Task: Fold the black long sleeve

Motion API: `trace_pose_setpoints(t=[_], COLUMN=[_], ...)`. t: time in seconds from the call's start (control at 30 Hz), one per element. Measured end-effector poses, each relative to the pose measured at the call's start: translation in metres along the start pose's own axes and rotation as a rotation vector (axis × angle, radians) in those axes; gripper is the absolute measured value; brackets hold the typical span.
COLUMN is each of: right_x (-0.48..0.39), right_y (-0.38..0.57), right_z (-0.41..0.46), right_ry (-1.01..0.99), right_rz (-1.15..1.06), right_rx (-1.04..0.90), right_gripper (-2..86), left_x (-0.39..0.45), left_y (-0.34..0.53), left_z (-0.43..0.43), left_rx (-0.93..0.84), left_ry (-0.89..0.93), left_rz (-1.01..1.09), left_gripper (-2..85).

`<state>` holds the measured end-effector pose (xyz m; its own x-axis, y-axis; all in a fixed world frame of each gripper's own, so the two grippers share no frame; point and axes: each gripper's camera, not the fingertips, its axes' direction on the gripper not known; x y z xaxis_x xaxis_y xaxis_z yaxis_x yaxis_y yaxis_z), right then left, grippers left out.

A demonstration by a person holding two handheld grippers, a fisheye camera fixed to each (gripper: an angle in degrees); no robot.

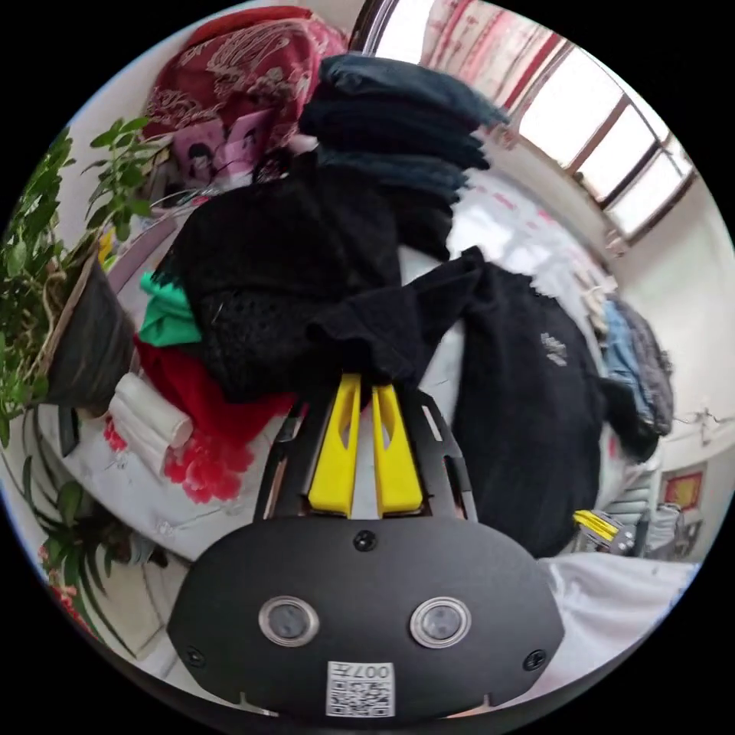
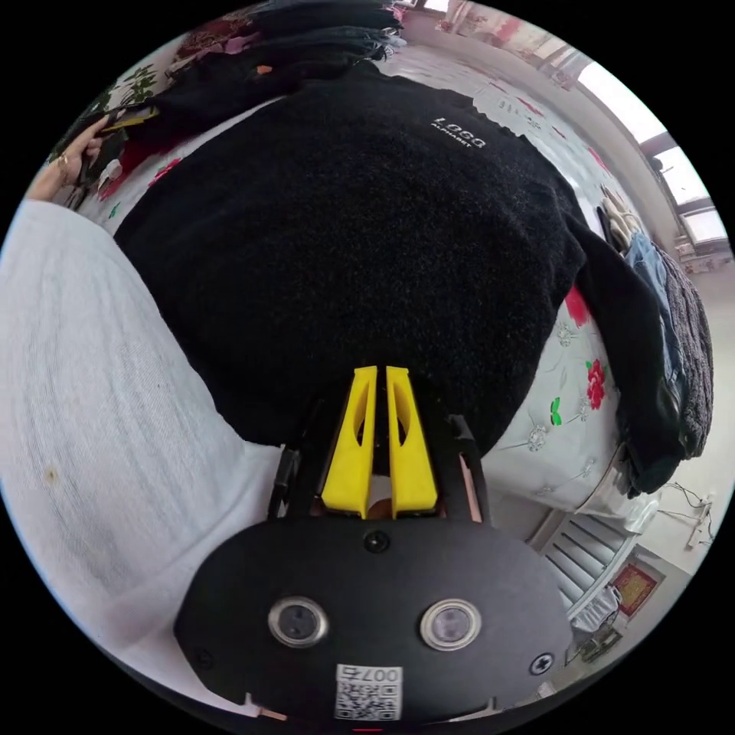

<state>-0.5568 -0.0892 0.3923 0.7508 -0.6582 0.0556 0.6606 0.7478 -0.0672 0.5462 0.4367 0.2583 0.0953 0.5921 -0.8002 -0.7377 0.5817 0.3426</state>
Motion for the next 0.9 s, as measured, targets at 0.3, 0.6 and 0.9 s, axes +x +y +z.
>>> trace_pose_setpoints(t=[0.3,0.6,0.9], right_x=[0.093,0.194,0.228], right_y=[0.033,0.095,0.146], right_z=[-0.090,-0.171,-0.151], right_ry=[-0.233,-0.315,-0.362], right_rz=[0.399,0.707,0.825], right_rx=[0.317,0.608,0.511], right_gripper=[0.0,3.0,7.1], left_x=[0.051,0.270,0.206], left_y=[-0.051,0.000,0.068], left_z=[-0.133,-0.114,0.026], left_rx=[0.446,0.197,-0.288], left_ry=[0.482,0.939,0.527], left_rz=[0.307,1.136,0.845], left_gripper=[-0.3,5.8,5.7])
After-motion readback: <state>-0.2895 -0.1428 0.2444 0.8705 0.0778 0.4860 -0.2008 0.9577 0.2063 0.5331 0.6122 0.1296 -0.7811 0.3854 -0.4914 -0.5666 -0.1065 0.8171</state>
